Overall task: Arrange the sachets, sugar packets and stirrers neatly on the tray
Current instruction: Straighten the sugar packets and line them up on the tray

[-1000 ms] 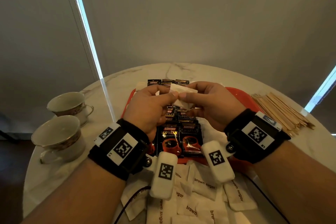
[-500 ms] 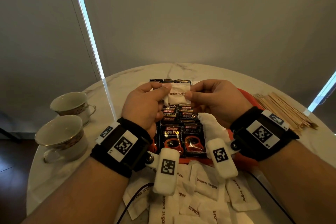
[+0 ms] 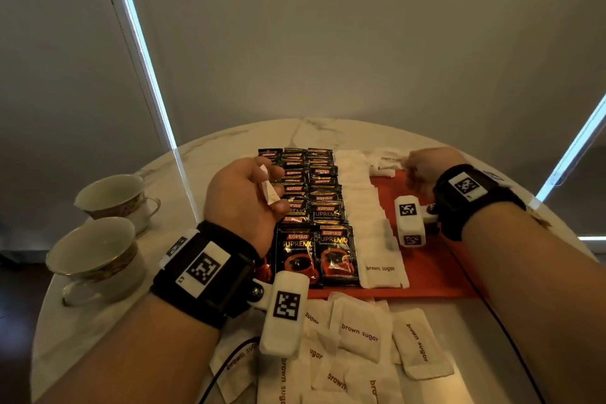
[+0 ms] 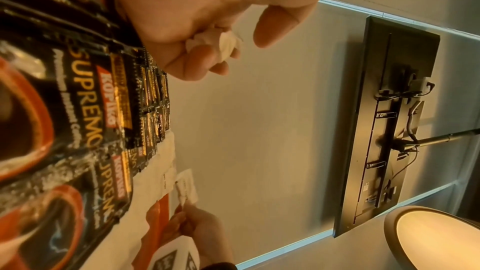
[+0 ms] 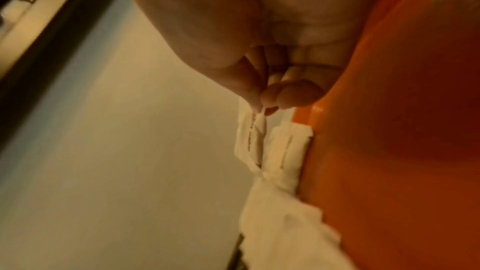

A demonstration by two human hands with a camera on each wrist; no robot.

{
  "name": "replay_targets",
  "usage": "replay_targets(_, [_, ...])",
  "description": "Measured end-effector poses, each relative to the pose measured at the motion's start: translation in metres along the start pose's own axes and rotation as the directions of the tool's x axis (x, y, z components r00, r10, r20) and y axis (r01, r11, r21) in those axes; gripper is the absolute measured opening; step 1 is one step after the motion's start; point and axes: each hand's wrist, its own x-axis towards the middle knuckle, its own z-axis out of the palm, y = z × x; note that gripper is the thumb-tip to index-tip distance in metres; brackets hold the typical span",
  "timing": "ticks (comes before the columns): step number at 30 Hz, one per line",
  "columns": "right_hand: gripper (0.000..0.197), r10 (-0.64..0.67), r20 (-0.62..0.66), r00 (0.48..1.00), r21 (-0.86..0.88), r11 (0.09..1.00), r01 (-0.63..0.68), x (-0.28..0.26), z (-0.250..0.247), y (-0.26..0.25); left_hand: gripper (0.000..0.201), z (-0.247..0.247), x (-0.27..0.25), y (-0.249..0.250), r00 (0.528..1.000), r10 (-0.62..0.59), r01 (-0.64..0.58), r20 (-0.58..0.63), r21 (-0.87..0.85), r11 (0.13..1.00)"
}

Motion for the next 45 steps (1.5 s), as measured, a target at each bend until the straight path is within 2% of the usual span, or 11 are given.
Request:
replay_targets(8, [0.018,0.048,-0.025,0.999,-0.352,0.934,-0.054,0.015,0.011,0.000,0.037,0.002,0.001,0.000,1.000,0.027,-0.027,0.003,0.014,1.000])
replay_targets(12, [0.006,0.068,0.013,0.998,-0.296,0.953,-0.061,0.023,0.007,0.001,0.039,0.003,0.003,-0.001,1.000,0.022,-0.022,-0.015,0.020,1.000])
replay_targets(16, [0.014,0.107,0.013,0.994,-0.304,0.947,-0.098,0.023,0.009,-0.001,0.038,0.003,0.004,-0.002,1.000,0.014,-0.013,-0.024,0.035,0.999])
replay_targets(21, [0.037,0.075,0.014,0.997,-0.155,0.985,-0.072,0.047,0.001,0.013,0.043,0.003,0.006,-0.002,0.999,-0.005,0.007,-0.042,0.053,0.999])
replay_targets(25, [0.013,0.145,0.039,0.989,-0.154,0.978,-0.137,0.021,0.017,-0.002,0.048,0.004,0.008,-0.004,0.999,-0.004,0.009,-0.046,0.099,0.995])
replay_targets(29, [0.015,0.196,0.091,0.976,-0.185,0.967,-0.177,0.019,0.020,-0.003,0.046,0.005,0.007,-0.007,0.999,0.015,-0.010,-0.033,0.150,0.989])
replay_targets(34, [0.012,0.016,0.161,0.987,-0.008,1.000,-0.015,-0.019,0.023,-0.014,0.031,0.004,0.003,-0.005,0.995,0.076,-0.086,0.069,0.169,0.982])
replay_targets(36, [0.018,-0.092,0.316,0.944,0.071,0.995,0.073,-0.055,0.031,-0.021,0.029,0.006,0.000,-0.005,0.989,0.088,-0.109,0.118,0.183,0.977])
replay_targets(40, [0.044,-0.177,0.624,0.761,0.064,0.982,0.176,-0.114,0.050,-0.028,0.012,0.008,-0.006,-0.007,0.971,0.177,-0.216,0.161,0.277,0.936])
replay_targets(42, [0.048,-0.232,0.646,0.727,0.019,0.957,0.288,-0.128,0.057,-0.025,0.012,0.007,-0.007,-0.007,0.963,0.203,-0.253,0.178,0.330,0.910])
replay_targets(45, [0.031,-0.355,0.585,0.729,0.081,0.920,0.384,-0.133,0.061,-0.022,0.017,0.003,-0.006,-0.007,0.955,0.217,-0.283,0.203,0.398,0.873])
